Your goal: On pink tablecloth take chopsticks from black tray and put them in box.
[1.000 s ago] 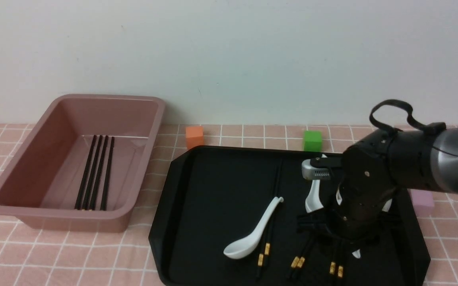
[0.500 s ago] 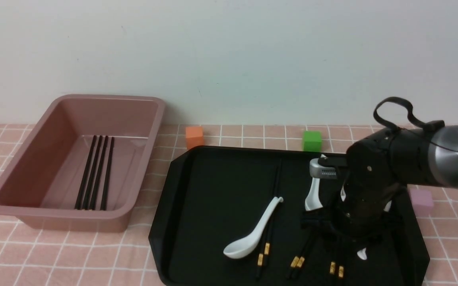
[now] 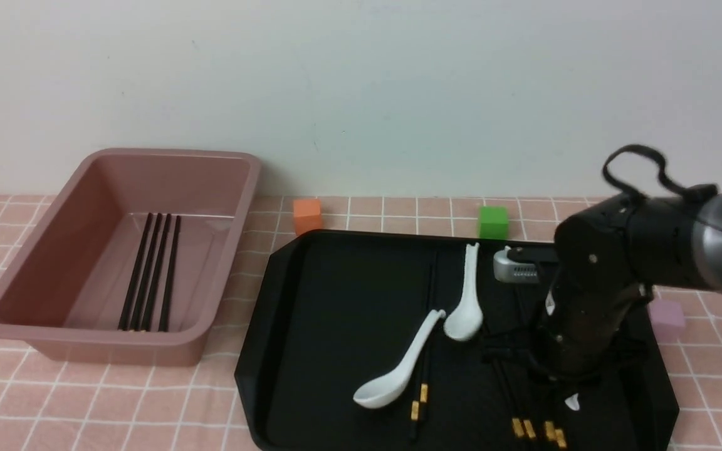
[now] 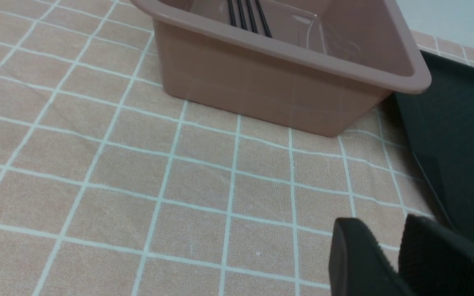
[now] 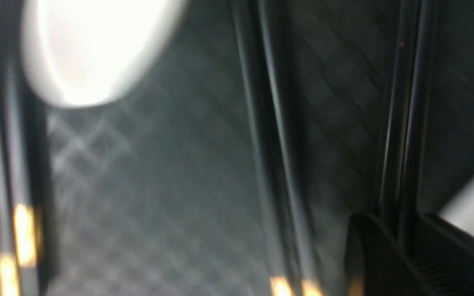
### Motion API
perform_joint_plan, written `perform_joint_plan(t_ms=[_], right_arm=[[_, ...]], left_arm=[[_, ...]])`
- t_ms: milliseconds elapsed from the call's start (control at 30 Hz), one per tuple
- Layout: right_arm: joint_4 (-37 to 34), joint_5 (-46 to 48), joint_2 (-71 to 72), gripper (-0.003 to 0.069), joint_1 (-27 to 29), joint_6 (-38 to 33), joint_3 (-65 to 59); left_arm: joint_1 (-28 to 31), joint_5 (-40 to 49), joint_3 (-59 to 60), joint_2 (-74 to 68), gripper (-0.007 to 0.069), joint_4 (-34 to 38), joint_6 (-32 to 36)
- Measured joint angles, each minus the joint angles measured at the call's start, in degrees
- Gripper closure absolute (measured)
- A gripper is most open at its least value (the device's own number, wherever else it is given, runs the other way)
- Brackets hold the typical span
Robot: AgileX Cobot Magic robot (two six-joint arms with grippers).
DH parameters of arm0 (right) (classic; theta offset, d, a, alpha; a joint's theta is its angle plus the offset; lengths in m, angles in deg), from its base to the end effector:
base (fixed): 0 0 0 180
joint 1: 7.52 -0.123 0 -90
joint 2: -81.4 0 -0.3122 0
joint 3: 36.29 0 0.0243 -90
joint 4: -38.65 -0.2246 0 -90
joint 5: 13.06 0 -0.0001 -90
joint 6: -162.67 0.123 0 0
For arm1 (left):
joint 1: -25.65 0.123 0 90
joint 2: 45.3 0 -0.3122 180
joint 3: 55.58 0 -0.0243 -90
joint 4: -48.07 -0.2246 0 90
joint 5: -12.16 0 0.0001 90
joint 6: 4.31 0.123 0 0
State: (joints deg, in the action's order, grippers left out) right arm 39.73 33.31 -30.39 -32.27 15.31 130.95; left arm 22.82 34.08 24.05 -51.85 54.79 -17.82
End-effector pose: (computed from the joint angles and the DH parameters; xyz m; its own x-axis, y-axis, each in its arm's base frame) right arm 0.3040 0.1383 0.1841 -0.9815 0.1293 -0.1412 0.1201 0.9902 0.0720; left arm 0.0289 -0.0068 0.1598 -0.3206 -0.3221 -0.8908 -0.0186 0.9424 -0.3341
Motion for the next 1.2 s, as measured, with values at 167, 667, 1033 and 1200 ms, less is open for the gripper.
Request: perform_joint_plan(t_ms=[167, 667, 1033, 1200], right_arm=[[1.39, 5.00, 9.51, 0.0526, -0.20, 0.00, -0.24], [-8.63, -0.47, -5.91, 0.0526, -19.09, -19.67, 44.07], [-9.70, -2.90, -33.75, 0.0517, -22.65, -21.69, 76.57], [-9.39, -7.76, -38.74, 0.0338, -22.56, -21.73, 79.23]], left_arm=[[0.00, 0.00, 0.00, 0.00, 0.0434, 0.10, 0.00], [0.00, 0.00, 0.00, 0.00, 0.0417, 0.12, 0.00], [0.00, 0.00, 0.00, 0.00, 0.0407, 0.12, 0.00], [0.02, 0.00, 0.00, 0.00, 0.0404, 0.12, 0.00]])
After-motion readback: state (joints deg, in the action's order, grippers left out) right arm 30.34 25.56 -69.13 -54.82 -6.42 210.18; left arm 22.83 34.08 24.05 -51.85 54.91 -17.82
